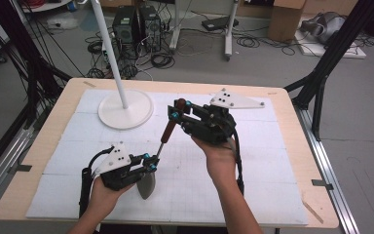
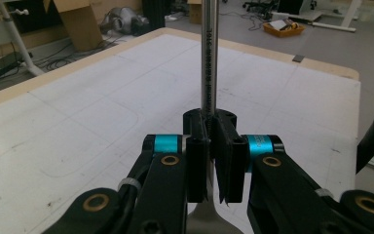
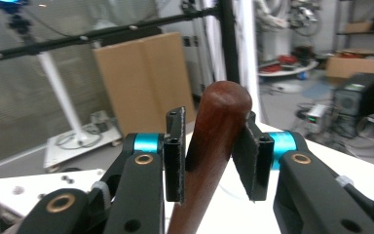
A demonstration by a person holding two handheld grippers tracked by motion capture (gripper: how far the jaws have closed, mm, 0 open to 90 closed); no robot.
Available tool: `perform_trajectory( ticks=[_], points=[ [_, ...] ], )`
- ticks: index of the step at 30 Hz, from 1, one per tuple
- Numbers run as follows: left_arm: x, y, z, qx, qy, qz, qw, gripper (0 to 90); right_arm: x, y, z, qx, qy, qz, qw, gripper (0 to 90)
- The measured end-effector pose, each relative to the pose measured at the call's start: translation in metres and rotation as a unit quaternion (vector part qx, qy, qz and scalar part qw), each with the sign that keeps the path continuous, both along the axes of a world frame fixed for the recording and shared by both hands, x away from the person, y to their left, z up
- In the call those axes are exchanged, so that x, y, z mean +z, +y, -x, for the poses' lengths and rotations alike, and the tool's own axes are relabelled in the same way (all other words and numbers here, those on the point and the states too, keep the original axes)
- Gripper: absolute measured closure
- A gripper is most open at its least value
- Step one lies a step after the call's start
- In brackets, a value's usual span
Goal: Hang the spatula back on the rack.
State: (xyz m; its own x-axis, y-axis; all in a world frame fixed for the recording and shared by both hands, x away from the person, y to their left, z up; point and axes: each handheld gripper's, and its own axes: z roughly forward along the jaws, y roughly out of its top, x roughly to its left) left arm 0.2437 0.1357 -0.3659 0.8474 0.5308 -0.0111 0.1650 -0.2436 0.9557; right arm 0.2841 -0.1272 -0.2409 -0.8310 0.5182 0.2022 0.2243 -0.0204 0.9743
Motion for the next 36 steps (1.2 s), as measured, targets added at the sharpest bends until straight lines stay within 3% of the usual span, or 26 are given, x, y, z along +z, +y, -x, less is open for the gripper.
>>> perform_trajectory(
  ticks=[9, 17, 23, 28, 32, 36],
  points=[
    [0.0, 0.003, 0.002, -0.013, -0.009, 0.01, 0.9998, 83.4, 0.006, 0.006, 0.004, 0.044, 0.0, -0.014, 0.9989, 71.6],
    [0.001, 0.006, 0.002, -0.026, -0.017, 0.017, 0.9994, 83.0, 0.014, 0.014, 0.012, 0.076, -0.028, 0.006, 0.9967, 72.1],
    [0.002, 0.008, 0.002, -0.042, -0.014, 0.03, 0.9985, 81.7, 0.019, 0.016, 0.014, 0.09, -0.036, 0.018, 0.9952, 72.2],
    [0.005, 0.016, 0.001, -0.051, -0.009, 0.051, 0.9974, 65.2, 0.02, 0.016, 0.013, 0.095, -0.039, 0.032, 0.9942, 72.3],
    [0.013, 0.027, -0.005, -0.063, 0.01, 0.094, 0.9936, 51.8, 0.02, 0.013, 0.011, 0.111, -0.036, 0.03, 0.9927, 72.3],
    [0.024, 0.036, -0.011, -0.1, 0.028, 0.149, 0.9834, 44.3, 0.019, 0.011, 0.01, 0.143, -0.038, 0.027, 0.9886, 72.3]
  ],
)
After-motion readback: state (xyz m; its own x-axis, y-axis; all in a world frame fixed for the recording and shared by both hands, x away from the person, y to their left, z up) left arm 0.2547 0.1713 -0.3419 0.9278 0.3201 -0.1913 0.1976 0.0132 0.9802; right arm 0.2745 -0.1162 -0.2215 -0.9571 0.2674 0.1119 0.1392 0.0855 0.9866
